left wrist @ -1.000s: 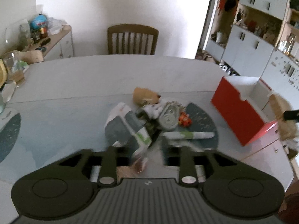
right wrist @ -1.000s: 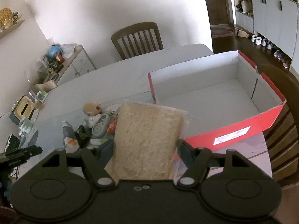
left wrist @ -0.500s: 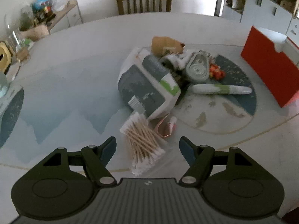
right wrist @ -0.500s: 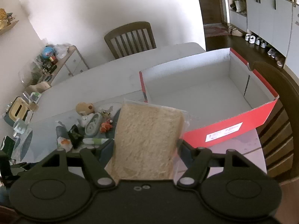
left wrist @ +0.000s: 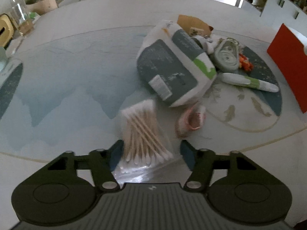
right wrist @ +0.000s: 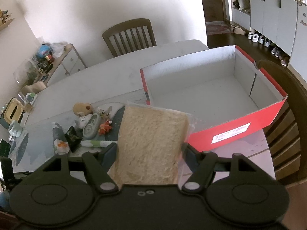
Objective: Organize objects
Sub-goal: 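Close the left tool on the cotton swab bag and lift it while the right tool lifts the bread, then carry both held packs over the red box and release them inside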
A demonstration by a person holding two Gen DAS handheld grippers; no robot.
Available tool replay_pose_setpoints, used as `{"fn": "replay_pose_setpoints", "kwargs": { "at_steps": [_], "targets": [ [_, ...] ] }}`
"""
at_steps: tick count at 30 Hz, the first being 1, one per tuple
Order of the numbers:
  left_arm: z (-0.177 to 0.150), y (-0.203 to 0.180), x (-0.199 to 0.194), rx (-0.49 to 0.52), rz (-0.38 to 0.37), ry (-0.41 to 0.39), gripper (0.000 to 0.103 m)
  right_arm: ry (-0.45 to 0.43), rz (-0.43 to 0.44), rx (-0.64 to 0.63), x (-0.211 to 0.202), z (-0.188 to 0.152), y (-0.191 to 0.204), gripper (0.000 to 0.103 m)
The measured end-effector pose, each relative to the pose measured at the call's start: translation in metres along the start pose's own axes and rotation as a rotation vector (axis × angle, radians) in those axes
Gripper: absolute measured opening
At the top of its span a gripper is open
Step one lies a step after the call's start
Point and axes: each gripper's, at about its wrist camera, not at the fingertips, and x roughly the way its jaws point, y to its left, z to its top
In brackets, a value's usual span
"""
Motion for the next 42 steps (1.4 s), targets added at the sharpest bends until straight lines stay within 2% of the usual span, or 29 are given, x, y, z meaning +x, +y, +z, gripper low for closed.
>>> {"fn": "replay_pose_setpoints", "kwargs": {
  "at_steps": [3,6,15,21,24,31,42],
  "targets": [
    [0.000,0.004,-0.002,-0.009,0.010,-0.006,0.042,0.002,-0.002,0.001,0.002,0.002,0.000,0.072],
    [-0.002,0.007,-0.005,-0.015,0.020,-0.016,0.038,0.002,-0.005,0.002,0.003,0.003,-0.001,0.072],
    [-0.003,0.013,-0.031,-0.070,0.020,-0.050,0.036,-0.005,-0.004,-0.007,0.004,0.014,-0.009,0.072],
    [0.010,-0.003,-0.066,-0.059,-0.017,-0.124,0.036,-0.012,0.008,-0.020,0.005,0.024,-0.019,0.072],
    [0.024,-0.019,-0.078,-0.039,-0.043,-0.162,0.036,-0.016,0.013,-0.032,0.006,0.030,-0.023,0.072],
    [0.065,-0.081,-0.096,0.088,-0.119,-0.253,0.036,-0.039,0.002,-0.048,0.010,0.044,-0.044,0.072],
    [0.125,-0.200,-0.086,0.306,-0.248,-0.263,0.036,-0.052,-0.054,-0.054,0.018,0.063,-0.091,0.072]
  ]
}}
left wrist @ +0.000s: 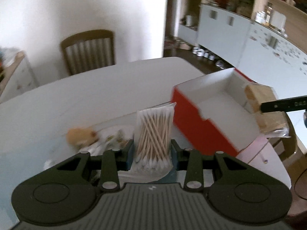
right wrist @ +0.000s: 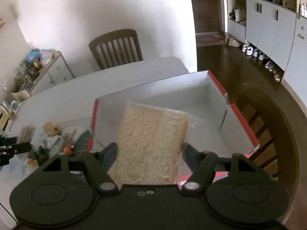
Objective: Organize objects
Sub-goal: 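Carry both held packs over the red box and release them inside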
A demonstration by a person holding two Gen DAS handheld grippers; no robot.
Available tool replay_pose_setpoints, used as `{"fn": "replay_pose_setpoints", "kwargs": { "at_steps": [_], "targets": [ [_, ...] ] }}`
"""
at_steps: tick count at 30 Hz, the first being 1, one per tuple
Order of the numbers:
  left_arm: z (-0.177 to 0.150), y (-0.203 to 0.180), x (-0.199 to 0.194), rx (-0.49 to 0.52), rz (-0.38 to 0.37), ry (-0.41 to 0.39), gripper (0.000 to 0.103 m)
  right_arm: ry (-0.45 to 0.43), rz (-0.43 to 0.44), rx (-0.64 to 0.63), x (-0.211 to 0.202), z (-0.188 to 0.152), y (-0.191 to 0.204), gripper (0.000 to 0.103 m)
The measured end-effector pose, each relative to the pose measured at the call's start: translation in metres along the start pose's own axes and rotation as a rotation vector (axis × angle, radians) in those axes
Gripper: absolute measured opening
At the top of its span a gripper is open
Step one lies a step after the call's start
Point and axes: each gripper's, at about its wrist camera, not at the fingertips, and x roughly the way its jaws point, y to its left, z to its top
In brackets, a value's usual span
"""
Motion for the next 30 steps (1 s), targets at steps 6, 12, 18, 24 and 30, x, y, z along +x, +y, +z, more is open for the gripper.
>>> {"fn": "replay_pose_setpoints", "kwargs": {
  "at_steps": [6,12,18,24,30],
  "targets": [
    [0.039,-0.051,0.031,0.110,-0.064,0.001,0.036,-0.019,-0.032,-0.031,0.007,0.017,-0.015,0.072],
    [0.074,-0.087,0.064,0.153,-0.125,0.020,0.036,-0.044,-0.064,-0.081,0.014,0.035,-0.023,0.072],
    [0.087,-0.123,0.105,0.190,-0.123,0.058,0.037,0.005,-0.103,-0.142,0.038,0.034,-0.026,0.072],
    [0.088,-0.146,0.149,0.199,-0.104,0.129,0.037,0.076,-0.120,-0.198,0.069,0.028,-0.027,0.072],
    [0.081,-0.158,0.183,0.230,-0.096,0.206,0.037,0.169,-0.088,-0.243,0.096,0.019,-0.027,0.070]
  ]
}}
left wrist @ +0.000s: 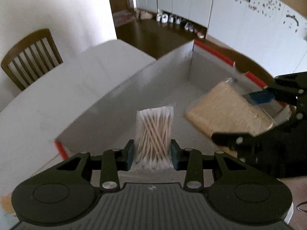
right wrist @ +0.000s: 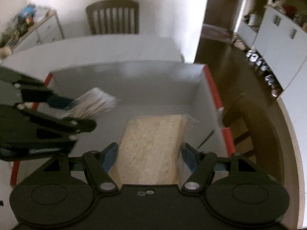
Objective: Organize objects
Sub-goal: 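Carry both held packs over the red box and release them inside, then withdraw both tools from the box back toward the table items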
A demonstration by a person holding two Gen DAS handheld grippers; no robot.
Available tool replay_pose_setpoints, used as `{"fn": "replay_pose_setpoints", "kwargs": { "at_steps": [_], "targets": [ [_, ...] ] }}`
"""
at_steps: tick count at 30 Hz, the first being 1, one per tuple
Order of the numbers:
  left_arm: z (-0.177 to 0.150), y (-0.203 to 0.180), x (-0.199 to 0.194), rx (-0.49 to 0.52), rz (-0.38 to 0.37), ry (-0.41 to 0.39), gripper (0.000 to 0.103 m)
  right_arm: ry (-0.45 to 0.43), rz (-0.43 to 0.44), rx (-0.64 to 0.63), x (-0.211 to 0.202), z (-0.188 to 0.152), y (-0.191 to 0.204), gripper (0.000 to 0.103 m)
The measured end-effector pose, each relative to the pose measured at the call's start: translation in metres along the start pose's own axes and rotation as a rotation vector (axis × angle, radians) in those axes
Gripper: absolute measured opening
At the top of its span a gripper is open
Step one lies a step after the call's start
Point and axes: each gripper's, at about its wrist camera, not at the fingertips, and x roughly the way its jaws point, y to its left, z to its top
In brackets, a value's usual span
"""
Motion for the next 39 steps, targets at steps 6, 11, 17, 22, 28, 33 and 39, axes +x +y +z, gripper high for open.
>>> {"fn": "replay_pose_setpoints", "kwargs": {
  "at_steps": [6,11,17,22,28,33,39],
  "targets": [
    [0.004,-0.006,0.028,0.027,-0.003,0.084,0.037,0.075,-0.002,-0.011,0.024,-0.005,0.001,0.069],
    [0.003,-0.009,0.044,0.031,-0.018,0.151,0.038,0.087,0.003,-0.019,0.028,-0.009,0.001,0.069],
    [0.000,-0.007,0.057,0.021,-0.046,0.206,0.040,0.074,0.023,-0.024,0.018,-0.014,-0.002,0.074],
    [-0.001,-0.006,0.056,0.038,-0.061,0.207,0.054,0.059,0.032,-0.041,0.007,-0.015,-0.002,0.076],
    [0.001,-0.002,0.045,0.020,-0.080,0.169,0.058,0.027,0.055,-0.033,-0.013,-0.017,-0.003,0.076],
    [-0.004,0.004,0.019,0.000,-0.104,0.106,0.058,-0.018,0.078,-0.024,-0.035,-0.018,-0.004,0.077],
    [-0.003,0.005,-0.015,-0.017,-0.122,0.012,0.058,-0.092,0.090,-0.027,-0.070,-0.021,0.000,0.077]
  ]
}}
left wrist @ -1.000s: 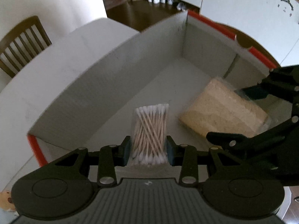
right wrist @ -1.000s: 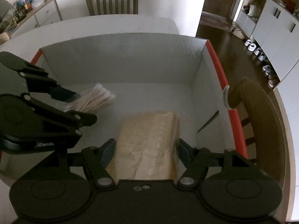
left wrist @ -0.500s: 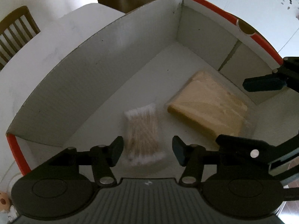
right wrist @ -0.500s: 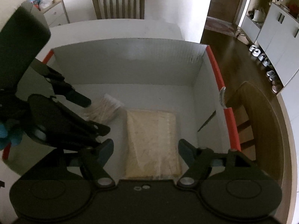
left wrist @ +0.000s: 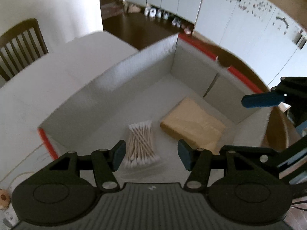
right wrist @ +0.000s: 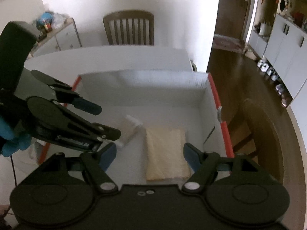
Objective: Organize objects
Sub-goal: 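Withdraw both tools from the box back toward the table items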
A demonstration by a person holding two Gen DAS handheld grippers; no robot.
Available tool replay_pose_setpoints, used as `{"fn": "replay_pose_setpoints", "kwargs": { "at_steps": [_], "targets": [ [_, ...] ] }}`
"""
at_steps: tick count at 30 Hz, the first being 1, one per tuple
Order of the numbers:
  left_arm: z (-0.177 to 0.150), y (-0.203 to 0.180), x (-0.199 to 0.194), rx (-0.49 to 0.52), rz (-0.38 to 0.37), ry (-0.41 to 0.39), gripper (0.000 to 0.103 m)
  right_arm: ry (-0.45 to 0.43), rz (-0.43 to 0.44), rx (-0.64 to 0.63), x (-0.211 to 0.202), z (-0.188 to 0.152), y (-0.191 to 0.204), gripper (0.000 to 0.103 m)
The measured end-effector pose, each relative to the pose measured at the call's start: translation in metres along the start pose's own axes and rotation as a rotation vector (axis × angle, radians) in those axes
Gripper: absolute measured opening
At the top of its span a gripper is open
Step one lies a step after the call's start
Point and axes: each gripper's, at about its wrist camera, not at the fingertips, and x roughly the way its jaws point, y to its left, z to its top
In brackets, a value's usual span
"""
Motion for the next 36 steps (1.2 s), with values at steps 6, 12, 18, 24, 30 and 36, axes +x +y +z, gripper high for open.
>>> {"fn": "replay_pose_setpoints", "kwargs": {
  "at_steps": [6,12,18,24,30,36],
  "targets": [
    [-0.014,0.011,-0.043,0.002,-0.005,-0.093,0.058,-0.070,0.007,-0.006,-0.028,0.003,0.010,0.078],
    [-0.037,0.021,-0.082,-0.029,-0.022,-0.173,0.064,-0.106,0.011,-0.002,-0.040,0.004,0.022,0.079],
    [-0.067,0.034,-0.112,-0.068,-0.032,-0.228,0.064,-0.132,0.020,0.002,-0.051,0.003,0.042,0.080],
    [-0.098,0.056,-0.139,-0.133,-0.030,-0.262,0.064,-0.147,0.036,0.009,-0.054,0.001,0.071,0.081],
    [-0.134,0.083,-0.163,-0.175,0.003,-0.283,0.064,-0.143,0.043,0.008,-0.052,-0.001,0.107,0.082],
    [-0.174,0.114,-0.187,-0.202,0.073,-0.310,0.074,-0.134,0.070,0.006,-0.045,-0.001,0.148,0.087]
  ]
}}
